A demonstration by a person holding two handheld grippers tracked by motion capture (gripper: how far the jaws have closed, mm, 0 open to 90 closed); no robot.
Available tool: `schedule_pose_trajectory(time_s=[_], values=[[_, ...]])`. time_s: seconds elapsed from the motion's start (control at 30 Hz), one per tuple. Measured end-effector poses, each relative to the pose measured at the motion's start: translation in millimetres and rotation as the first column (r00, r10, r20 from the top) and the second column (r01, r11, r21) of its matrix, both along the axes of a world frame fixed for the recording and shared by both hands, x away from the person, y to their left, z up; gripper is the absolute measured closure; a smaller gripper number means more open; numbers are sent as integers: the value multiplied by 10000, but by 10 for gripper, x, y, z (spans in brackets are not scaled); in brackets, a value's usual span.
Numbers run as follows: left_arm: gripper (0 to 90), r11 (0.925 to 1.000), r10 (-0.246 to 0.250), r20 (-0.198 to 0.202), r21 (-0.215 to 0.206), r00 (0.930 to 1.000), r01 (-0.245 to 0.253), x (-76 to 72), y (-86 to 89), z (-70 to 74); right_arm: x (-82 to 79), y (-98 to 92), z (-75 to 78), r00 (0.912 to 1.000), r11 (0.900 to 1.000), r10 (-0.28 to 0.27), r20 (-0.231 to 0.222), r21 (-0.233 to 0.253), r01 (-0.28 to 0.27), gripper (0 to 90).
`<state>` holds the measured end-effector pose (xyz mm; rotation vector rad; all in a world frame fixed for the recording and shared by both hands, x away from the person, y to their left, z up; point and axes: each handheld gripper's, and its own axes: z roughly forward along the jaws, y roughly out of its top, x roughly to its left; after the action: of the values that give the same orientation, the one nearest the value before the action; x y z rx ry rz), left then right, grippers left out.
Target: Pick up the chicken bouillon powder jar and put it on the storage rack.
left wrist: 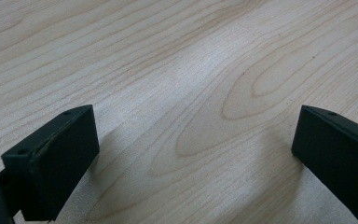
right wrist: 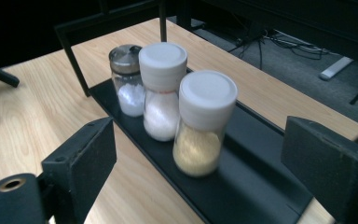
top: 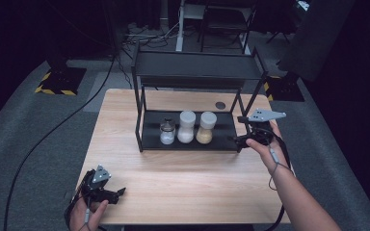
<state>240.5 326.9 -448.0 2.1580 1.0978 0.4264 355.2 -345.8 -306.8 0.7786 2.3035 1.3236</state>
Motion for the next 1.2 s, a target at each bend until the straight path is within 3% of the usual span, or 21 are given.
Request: schedule_pose_trajectory(time_s=[0.5,1.2], values=[[1,10000,8,-11,-2,10000,-8,0,-1,1,-519,-429,-124,9987,9982,-388,328,471,372,82],[1,10000,31,-10,-8,10000,-31,-1,-5,0,-807,-867,-333,9958,9952,-876,258,469,863,46]])
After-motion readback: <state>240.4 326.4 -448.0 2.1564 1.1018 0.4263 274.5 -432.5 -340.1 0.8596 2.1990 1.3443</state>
